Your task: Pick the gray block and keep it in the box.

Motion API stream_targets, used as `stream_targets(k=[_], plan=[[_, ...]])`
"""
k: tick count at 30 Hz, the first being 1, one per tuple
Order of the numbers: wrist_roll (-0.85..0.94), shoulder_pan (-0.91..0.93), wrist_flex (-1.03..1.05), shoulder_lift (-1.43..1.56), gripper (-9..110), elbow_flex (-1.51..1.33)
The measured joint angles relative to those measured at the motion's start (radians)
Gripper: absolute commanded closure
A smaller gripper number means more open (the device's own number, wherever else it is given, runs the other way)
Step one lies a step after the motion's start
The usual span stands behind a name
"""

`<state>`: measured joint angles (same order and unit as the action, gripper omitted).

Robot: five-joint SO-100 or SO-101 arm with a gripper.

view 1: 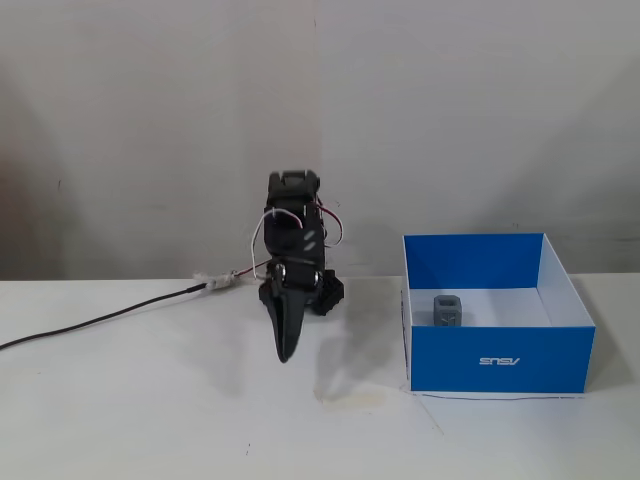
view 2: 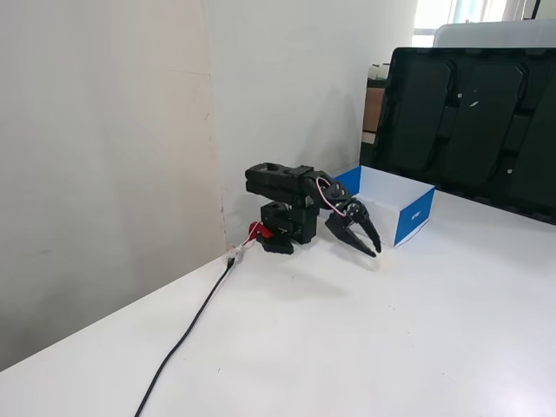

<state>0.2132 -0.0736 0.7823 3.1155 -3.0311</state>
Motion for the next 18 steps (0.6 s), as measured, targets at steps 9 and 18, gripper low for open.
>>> stream_targets(k=[9,18], plan=[[0.012,-0.015,0.15,0.15,101,-0.041],[0.012,-0.015,0.15,0.15,101,-0.041]])
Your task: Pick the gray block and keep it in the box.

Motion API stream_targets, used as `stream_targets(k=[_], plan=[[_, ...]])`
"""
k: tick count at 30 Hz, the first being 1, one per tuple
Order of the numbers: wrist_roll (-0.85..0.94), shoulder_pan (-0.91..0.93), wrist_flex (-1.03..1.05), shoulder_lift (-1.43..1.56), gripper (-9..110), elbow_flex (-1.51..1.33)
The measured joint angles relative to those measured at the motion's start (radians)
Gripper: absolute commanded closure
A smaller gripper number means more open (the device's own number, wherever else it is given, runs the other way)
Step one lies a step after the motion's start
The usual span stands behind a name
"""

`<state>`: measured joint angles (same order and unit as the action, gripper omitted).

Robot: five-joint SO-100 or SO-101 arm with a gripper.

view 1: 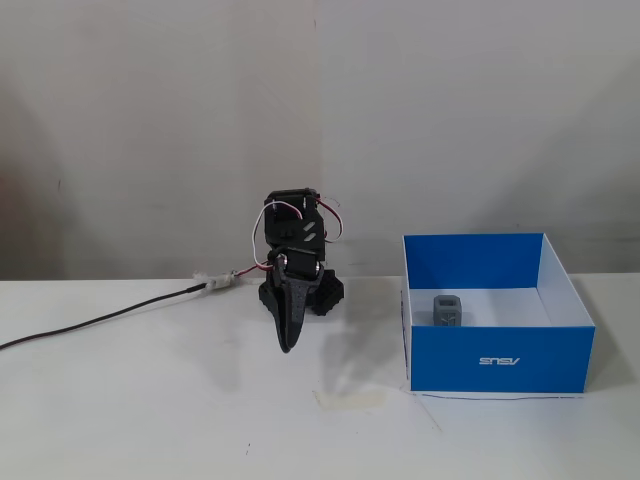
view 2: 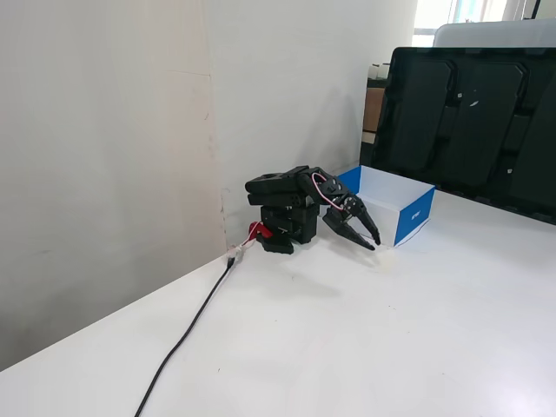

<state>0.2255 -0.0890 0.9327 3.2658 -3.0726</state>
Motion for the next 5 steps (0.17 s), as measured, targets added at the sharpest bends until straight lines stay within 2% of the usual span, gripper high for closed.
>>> stream_targets(k=[5], plan=[[0.002,0.0,0.0,0.0,101,0.0]])
